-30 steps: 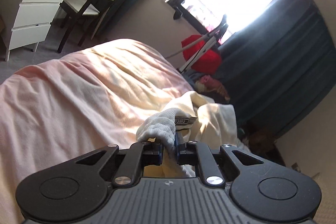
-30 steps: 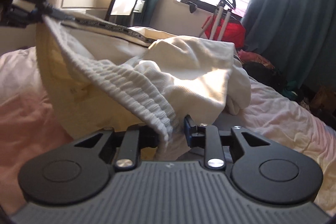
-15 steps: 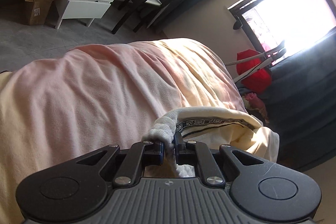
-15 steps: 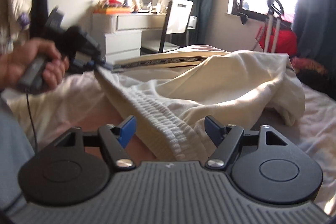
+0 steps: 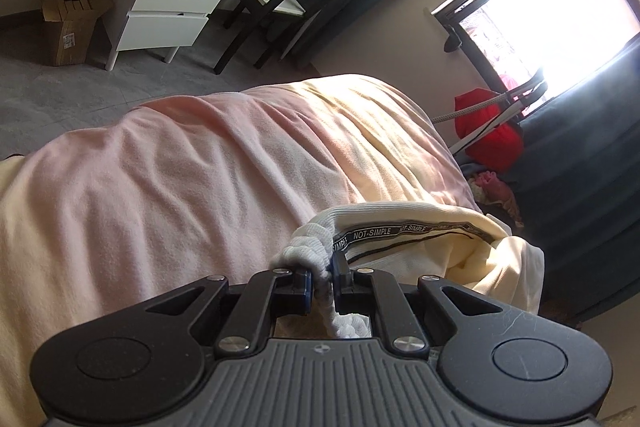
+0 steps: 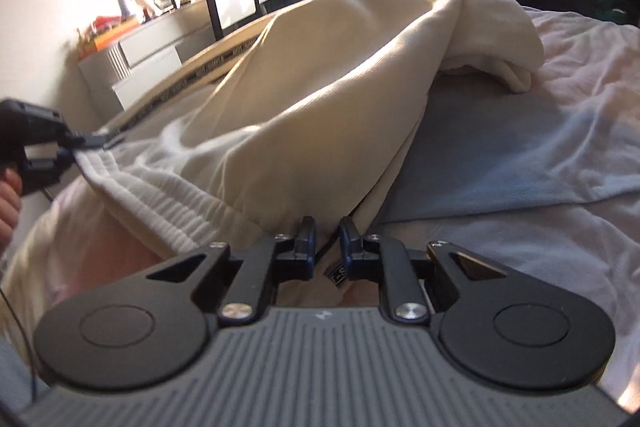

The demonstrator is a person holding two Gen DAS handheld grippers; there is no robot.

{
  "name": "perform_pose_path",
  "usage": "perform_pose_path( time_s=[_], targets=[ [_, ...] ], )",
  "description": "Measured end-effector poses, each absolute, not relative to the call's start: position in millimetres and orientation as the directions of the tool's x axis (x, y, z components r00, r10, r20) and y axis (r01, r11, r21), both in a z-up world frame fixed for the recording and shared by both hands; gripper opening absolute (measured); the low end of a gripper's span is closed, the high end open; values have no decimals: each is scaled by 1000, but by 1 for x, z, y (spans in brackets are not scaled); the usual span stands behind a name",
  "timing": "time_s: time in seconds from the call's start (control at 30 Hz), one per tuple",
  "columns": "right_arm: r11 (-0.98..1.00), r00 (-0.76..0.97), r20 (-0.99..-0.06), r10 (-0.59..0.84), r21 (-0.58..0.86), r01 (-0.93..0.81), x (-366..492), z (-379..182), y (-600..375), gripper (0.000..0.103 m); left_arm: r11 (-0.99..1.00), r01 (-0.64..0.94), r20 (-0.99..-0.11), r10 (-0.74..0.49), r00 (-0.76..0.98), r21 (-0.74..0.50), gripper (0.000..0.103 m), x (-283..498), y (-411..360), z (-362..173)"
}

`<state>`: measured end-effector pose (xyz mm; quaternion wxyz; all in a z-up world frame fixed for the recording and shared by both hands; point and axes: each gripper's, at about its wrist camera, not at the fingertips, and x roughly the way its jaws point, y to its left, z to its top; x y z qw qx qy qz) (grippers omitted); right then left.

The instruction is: Fold clothes

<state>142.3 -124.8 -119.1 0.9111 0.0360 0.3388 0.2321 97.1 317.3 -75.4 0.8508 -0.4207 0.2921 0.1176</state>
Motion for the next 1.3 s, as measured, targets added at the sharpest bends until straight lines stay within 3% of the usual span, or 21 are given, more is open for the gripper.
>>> perform_pose_path(
  time_s=[0.2, 0.27, 0.33, 0.43, 0.5, 0.57, 0.63, 0.87, 1.0, 1.17, 1.3],
  targets=[
    [867, 625, -604, 495, 396, -304, 148, -111, -149, 18, 607, -433, -590, -75, 804, -667, 16, 81, 321, -69],
    [836, 607, -595, 527, 491, -245, 149, -110, -165, 20, 609, -416, -576, -83, 813, -675, 26, 72, 321, -64],
    [790, 584, -584, 564, 588, -175, 150, -112, -181, 20, 620, -412, -570, -70, 819, -667, 48, 64, 319, -58],
    [738, 578, -565, 588, 668, -97, 148, -115, -198, 22, 665, -396, -559, -39, 829, -633, 69, 57, 310, -44],
    [711, 577, -550, 604, 699, -78, 148, -117, -201, 30, 711, -365, -551, -38, 834, -601, 79, 59, 301, -38],
    [675, 562, -528, 636, 734, -75, 148, -119, -201, 47, 766, -354, -569, -19, 822, -536, 79, 68, 290, -35],
    [661, 547, -527, 651, 747, -67, 149, -123, -198, 53, 804, -376, -606, 25, 795, -461, 79, 77, 283, -36],
    [649, 522, -557, 647, 760, 6, 155, -139, -194, 55, 789, -451, -665, 74, 743, -417, 78, 98, 299, -51],
    [617, 517, -542, 662, 786, 34, 155, -144, -196, 58, 800, -411, -697, -13, 717, -437, 69, 112, 298, -62],
    [460, 515, -421, 747, 886, 56, 152, -152, -201, 58, 791, -426, -701, -5, 713, -439, 68, 117, 298, -69],
    [349, 528, -317, 788, 936, 41, 151, -153, -208, 59, 733, -443, -673, -27, 739, -516, 55, 111, 308, -70]
  ],
)
